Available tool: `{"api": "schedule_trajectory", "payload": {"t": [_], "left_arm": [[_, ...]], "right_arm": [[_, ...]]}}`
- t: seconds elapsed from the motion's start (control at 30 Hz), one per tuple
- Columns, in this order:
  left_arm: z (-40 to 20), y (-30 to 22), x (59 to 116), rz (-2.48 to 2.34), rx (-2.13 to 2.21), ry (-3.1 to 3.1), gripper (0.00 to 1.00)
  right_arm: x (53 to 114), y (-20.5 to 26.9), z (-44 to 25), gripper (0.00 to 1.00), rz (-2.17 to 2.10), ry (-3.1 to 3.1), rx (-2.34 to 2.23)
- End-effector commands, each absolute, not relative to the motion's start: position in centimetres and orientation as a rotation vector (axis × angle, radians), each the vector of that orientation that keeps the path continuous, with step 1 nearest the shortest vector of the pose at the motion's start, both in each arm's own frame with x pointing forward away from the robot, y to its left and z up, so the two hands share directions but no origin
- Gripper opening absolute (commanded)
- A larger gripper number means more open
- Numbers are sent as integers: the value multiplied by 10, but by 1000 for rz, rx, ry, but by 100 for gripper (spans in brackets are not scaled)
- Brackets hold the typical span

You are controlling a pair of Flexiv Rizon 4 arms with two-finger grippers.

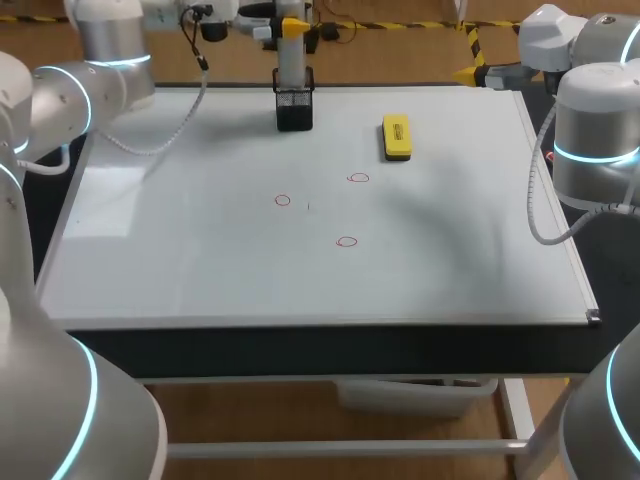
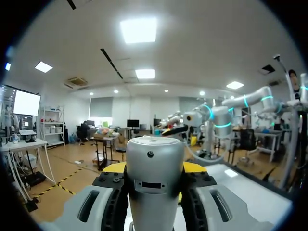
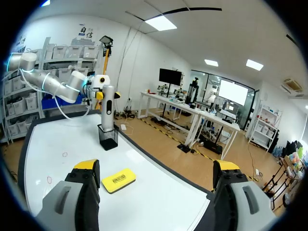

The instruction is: Pick up the inspection probe, press it on each red-marked spot on the whiteboard one by one, put down the probe, pick up the eraser, and wipe off all the red marks.

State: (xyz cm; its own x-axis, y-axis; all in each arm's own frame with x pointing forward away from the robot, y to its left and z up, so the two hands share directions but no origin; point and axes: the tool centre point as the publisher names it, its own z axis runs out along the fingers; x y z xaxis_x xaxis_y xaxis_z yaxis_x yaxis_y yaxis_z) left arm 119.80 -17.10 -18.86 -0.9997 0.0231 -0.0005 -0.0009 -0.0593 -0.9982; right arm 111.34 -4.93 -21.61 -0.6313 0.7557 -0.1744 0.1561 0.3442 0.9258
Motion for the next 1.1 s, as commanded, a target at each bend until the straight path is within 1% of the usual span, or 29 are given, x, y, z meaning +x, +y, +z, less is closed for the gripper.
{"api": "schedule_trajectory", "payload": {"t": [0.03, 0.67, 1.1], "left_arm": [[-182, -168, 1192, 2292, -9, -2152, 0], [-141, -145, 1170, 2399, 4, -2146, 0], [-145, -95, 1159, 2424, 84, -2198, 0]], "right_arm": [[1114, -50, -216, 100, 1290, 2012, 793], [1114, -50, -216, 100, 1290, 2012, 793], [1114, -50, -216, 100, 1290, 2012, 793]]}}
